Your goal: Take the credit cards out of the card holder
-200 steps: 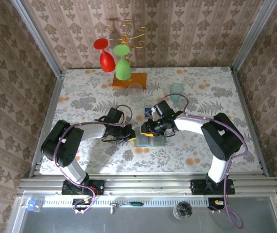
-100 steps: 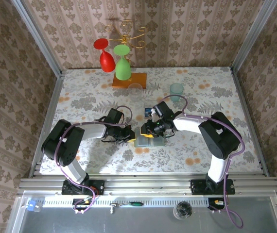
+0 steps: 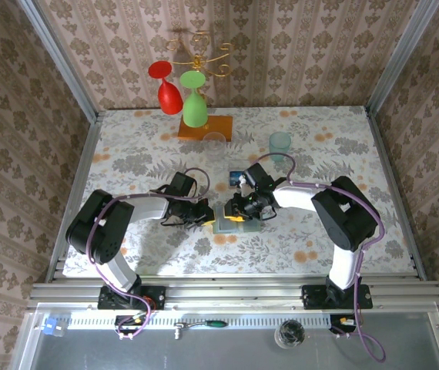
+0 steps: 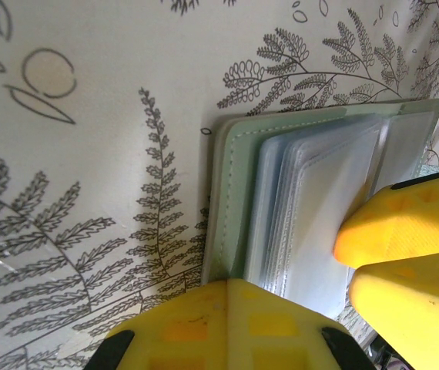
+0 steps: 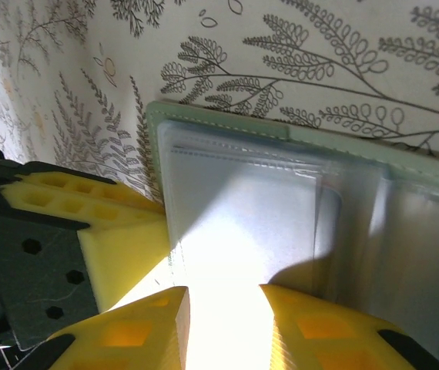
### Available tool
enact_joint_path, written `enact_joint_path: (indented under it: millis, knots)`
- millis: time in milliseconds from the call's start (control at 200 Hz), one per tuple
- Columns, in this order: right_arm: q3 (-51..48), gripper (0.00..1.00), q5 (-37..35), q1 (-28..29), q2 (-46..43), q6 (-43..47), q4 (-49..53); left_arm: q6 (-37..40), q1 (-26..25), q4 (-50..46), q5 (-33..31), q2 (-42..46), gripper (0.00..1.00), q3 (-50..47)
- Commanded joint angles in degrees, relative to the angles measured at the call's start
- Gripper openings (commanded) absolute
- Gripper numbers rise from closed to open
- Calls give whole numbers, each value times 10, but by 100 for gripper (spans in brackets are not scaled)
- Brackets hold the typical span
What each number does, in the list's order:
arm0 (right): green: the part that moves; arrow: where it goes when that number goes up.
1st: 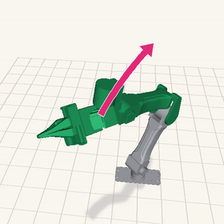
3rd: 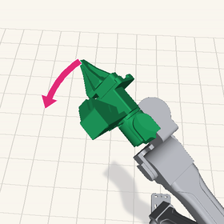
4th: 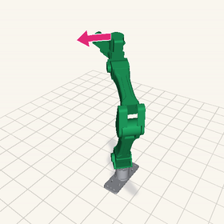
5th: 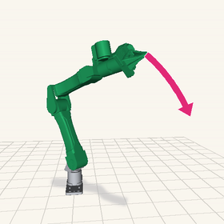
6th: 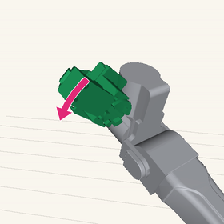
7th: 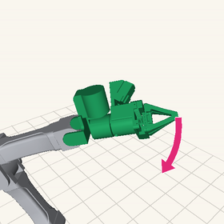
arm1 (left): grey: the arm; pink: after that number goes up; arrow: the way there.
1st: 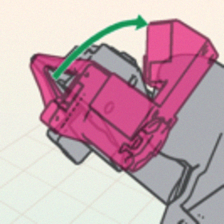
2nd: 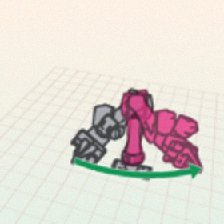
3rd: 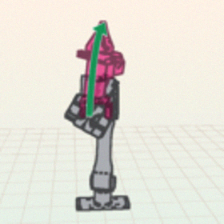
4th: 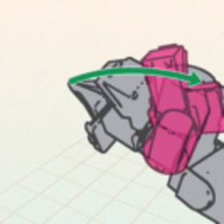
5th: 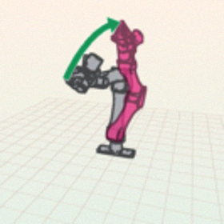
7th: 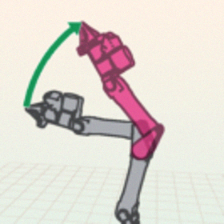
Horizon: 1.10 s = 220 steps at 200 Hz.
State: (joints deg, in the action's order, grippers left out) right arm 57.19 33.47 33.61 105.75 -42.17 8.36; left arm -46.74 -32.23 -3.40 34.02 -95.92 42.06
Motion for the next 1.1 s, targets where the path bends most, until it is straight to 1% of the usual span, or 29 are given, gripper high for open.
enact_joint_path:
  millis: [0, 115, 285, 565, 690, 835, 1095]
  knots:
    - [8, 30, -33, 3, -3, 21, 50, 2, -2, -17, -12, -10, 3, 0]
    - [11, 30, -46, 2, -10, 26, 67, 7, -2, -28, -13, -10, 3, 4]
    - [1, 30, -59, 2, -21, 23, 65, 13, -2, -38, -12, -16, 3, 15]
    - [-13, 30, -63, -5, -31, 21, 59, 7, -2, -32, -14, -13, 3, 14]
    - [-16, 30, -61, -9, -30, 20, 55, 9, -2, -46, -18, -6, 3, 16]
    - [-23, 30, -62, -12, -31, 16, 44, 14, -2, -53, -19, 5, 3, 23]
    - [-47, 30, -41, -20, -40, -6, -5, 27, 1, -86, -28, 23, 3, 46]
